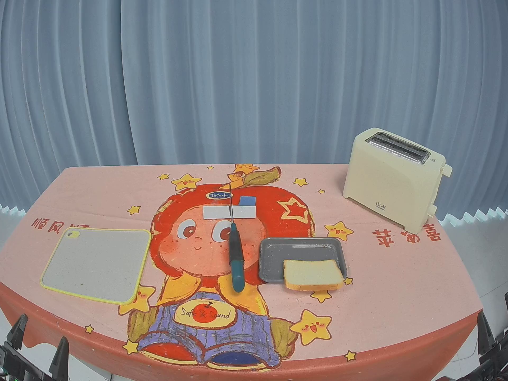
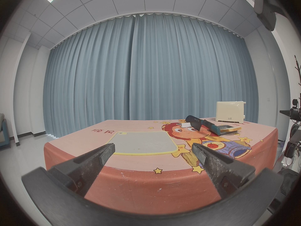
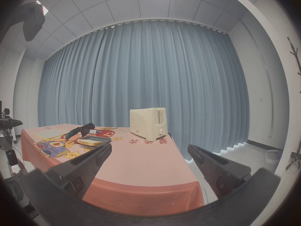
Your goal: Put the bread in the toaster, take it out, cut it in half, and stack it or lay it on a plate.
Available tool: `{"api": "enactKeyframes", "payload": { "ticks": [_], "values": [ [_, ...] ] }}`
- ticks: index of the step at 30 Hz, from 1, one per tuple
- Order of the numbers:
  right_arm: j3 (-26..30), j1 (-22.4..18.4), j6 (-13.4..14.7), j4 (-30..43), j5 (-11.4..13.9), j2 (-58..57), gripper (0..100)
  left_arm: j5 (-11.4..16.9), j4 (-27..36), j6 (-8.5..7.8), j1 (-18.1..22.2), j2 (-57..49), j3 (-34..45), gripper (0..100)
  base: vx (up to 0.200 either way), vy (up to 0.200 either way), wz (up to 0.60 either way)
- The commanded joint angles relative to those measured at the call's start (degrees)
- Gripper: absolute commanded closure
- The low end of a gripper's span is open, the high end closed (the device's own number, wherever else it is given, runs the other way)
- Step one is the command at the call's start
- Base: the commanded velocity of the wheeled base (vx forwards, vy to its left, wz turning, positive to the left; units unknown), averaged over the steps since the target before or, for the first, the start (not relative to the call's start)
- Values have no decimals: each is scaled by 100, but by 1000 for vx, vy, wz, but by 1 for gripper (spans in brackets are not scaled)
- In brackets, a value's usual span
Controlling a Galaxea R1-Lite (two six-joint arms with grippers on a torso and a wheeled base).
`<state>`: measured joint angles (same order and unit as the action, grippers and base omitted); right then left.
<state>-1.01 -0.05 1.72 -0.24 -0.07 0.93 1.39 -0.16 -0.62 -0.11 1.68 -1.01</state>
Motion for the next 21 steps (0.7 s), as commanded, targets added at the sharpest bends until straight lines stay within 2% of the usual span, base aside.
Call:
{"api": "enactKeyframes", "payload": {
  "ticks": [1,21],
  "values": [
    [101,-4,-14,-11,-1,-93,0,2,-2,1,2,-1,101,0,0,0,0],
    [101,-4,-22,-2,-45,-93,0,2,-2,9,2,-1,101,0,0,0,0]
  ]
}}
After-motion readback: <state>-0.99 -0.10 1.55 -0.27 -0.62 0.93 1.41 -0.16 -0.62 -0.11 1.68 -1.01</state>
